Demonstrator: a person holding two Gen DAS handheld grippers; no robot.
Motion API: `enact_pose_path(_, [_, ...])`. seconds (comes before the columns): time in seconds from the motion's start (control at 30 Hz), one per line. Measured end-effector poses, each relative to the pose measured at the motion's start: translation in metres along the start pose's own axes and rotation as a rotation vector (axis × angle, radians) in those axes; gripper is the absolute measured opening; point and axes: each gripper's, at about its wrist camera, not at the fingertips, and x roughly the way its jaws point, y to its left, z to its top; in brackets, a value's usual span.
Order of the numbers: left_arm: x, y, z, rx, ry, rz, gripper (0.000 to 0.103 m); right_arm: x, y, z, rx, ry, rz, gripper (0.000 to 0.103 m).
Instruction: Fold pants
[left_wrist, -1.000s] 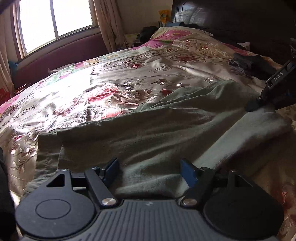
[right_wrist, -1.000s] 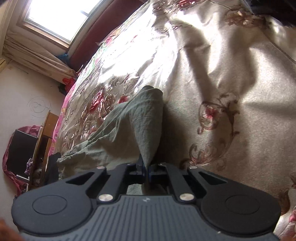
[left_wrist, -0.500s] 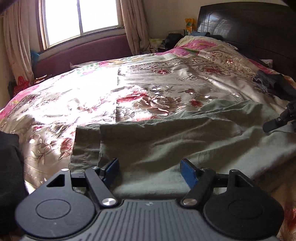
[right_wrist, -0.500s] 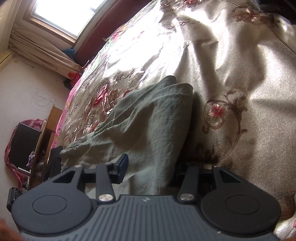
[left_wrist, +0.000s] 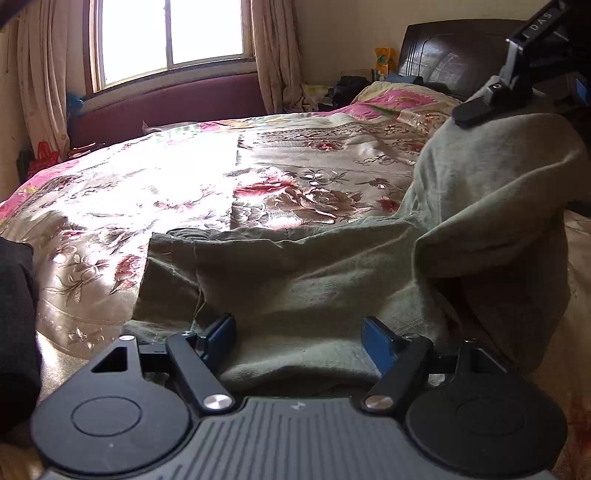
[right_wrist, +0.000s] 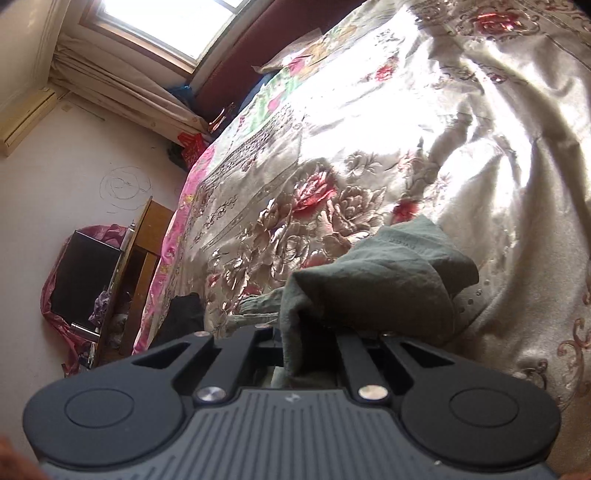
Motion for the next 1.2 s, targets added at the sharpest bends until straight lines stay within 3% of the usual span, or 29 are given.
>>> enact_pose_path(0.27, [-0.014, 0.014, -0.004, -0.065, -0.012, -0.092, 0.088, 0.091, 0.091, -0.022, -0.279, 0.166, -0.079, 0.007])
enact_pose_path(0.43, [-0.022, 0.023, -0.004, -0.142, -0.014, -0.181, 0.088, 0.133, 0.119, -0.035, -0.392, 0.244, -0.116, 0.012])
enact_pose_path(0.63, [-0.032, 0.046, -0.013, -0.272, -0.014, -0.235, 0.088, 0.166, 0.128, -0.043, -0.342, 0.315, -0.076, 0.015])
enact_pose_path(0.8, [-0.036, 0.053, -0.017, -0.322, -0.018, -0.241, 0.088, 0.142, 0.131, -0.046, -0.322, 0.301, 0.012, 0.023])
enact_pose_path(0.9, [-0.041, 0.057, -0.020, -0.341, -0.026, -0.240, 0.088, 0.116, 0.128, -0.044, -0.402, 0.216, -0.042, 0.028])
enact_pose_path(1.03, [-0.045, 0.065, -0.021, -0.405, -0.029, -0.253, 0.088, 0.108, 0.115, -0.038, -0.525, 0.146, -0.177, 0.034])
enact_pose_path(1.2, [-0.050, 0.074, -0.024, -0.482, -0.041, -0.261, 0.088, 0.134, 0.109, -0.023, -0.598, 0.135, -0.172, 0.034])
